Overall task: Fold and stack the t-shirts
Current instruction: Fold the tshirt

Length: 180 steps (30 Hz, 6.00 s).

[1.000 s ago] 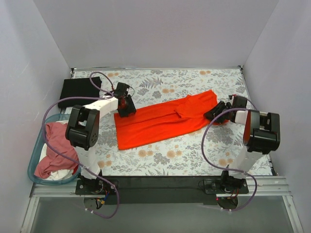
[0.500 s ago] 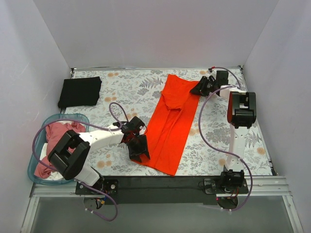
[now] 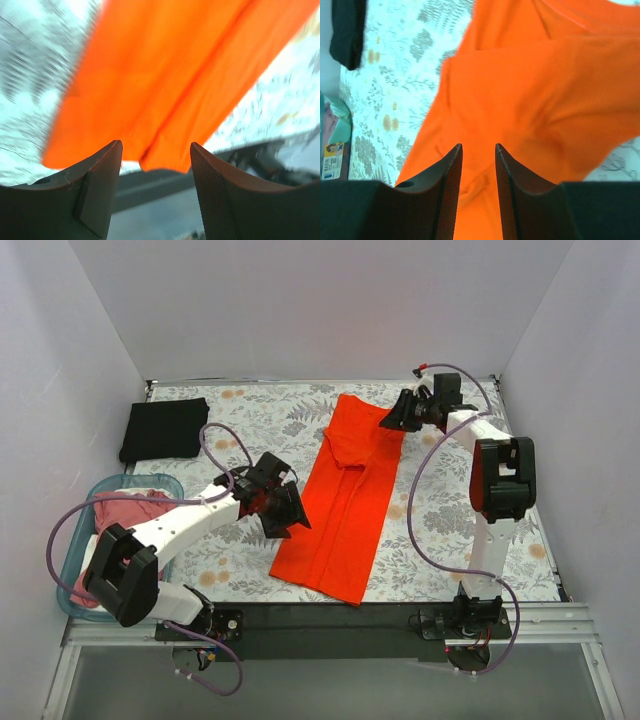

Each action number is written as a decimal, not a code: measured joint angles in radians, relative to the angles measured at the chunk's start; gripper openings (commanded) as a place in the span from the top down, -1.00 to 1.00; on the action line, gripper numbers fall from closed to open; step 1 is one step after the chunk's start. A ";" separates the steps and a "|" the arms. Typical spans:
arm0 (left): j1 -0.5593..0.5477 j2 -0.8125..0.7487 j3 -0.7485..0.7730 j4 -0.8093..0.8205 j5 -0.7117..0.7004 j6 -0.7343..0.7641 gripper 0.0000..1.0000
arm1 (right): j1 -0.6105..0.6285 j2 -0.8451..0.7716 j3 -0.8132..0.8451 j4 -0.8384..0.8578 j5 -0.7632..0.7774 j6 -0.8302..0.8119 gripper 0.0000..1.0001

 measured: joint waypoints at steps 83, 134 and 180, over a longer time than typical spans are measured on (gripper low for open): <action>-0.117 0.178 0.008 0.034 -0.183 0.061 -0.13 | 0.331 -1.029 -1.102 -0.313 0.372 0.252 0.07; -0.333 0.231 0.044 -0.128 -0.142 0.029 1.00 | 0.404 -0.999 -1.014 -0.533 0.324 0.153 0.97; 0.069 0.551 0.528 0.146 -0.413 0.299 1.00 | 0.248 -0.411 -0.280 -0.430 0.702 -0.125 0.97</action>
